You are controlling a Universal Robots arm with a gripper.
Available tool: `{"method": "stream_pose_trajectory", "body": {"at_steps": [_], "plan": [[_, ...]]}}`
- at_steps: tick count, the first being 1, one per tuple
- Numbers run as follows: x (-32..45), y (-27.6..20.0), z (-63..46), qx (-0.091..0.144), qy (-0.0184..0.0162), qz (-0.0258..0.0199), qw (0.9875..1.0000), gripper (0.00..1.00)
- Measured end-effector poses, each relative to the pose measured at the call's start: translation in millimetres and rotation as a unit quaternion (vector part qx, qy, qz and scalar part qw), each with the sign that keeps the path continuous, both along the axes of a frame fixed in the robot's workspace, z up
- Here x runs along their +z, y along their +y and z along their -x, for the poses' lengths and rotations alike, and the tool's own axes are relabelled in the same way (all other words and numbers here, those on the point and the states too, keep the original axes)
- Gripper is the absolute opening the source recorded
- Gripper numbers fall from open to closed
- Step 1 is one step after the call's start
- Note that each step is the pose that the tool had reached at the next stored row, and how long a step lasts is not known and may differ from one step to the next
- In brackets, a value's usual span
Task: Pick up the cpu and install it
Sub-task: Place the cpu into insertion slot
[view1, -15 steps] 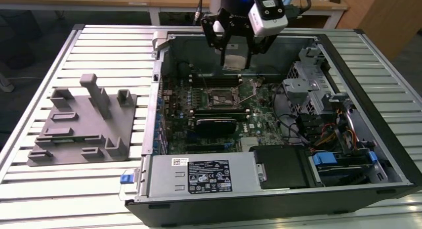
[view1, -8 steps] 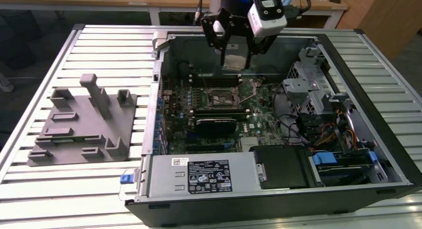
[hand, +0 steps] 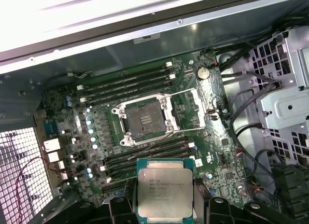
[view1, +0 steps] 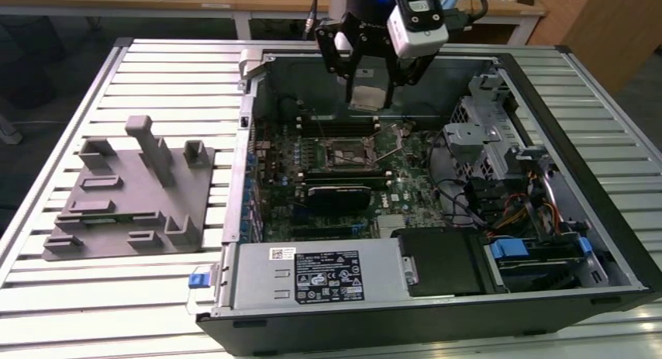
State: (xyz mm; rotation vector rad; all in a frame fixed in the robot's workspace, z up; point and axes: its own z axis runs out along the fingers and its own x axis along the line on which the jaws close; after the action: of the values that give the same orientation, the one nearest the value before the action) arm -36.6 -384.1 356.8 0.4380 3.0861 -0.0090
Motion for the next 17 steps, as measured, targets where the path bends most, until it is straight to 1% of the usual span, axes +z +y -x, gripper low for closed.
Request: {"method": "stream_pose_trajectory", "body": {"at_steps": [17], "plan": [[0.0, 0.0, 0.0, -0.02, 0.0, 0.0, 0.9998, 0.54]]}}
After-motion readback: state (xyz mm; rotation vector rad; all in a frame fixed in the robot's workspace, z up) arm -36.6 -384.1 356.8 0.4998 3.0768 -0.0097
